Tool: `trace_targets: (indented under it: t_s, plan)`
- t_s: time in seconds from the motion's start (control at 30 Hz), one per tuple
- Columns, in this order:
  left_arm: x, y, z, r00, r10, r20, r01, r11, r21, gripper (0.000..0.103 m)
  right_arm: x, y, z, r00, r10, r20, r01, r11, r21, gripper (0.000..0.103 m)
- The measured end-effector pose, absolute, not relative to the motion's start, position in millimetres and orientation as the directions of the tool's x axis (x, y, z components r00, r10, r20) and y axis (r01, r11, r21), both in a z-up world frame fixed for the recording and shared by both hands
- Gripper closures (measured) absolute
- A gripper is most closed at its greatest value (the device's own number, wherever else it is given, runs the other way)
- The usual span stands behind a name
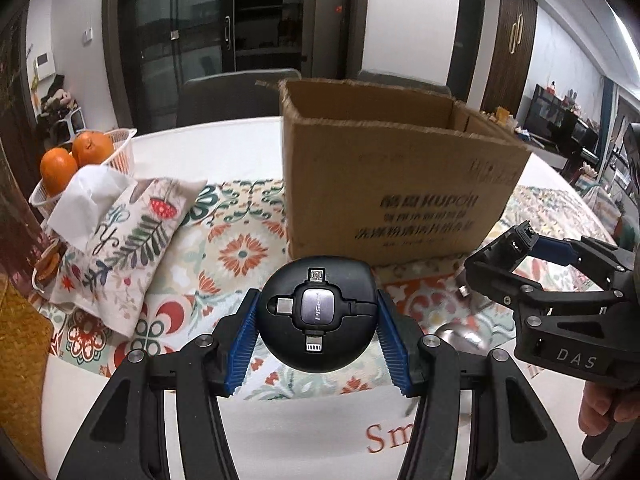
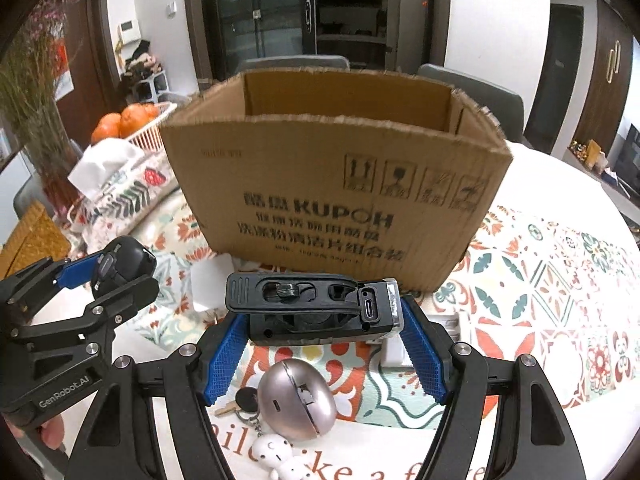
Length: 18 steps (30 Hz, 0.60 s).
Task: Organize rigid objects
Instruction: 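Lift and carry the puck and black clip with both tools over the box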
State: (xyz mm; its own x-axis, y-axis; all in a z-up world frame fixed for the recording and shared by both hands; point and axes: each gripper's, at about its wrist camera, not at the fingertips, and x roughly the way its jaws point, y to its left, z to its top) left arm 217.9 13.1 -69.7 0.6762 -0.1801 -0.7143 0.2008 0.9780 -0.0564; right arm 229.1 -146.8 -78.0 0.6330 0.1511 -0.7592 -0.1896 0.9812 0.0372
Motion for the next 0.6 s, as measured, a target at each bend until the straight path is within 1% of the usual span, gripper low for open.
trace_targets:
  t_s: [0.6]
  plan:
    - [221,-10,-18,0.741,-0.238,-0.628,0.258,0.964,-0.06,0.048,211,-173,-22,0.748,0.149,-0.647,-0.144,0.988,0.061,0.029]
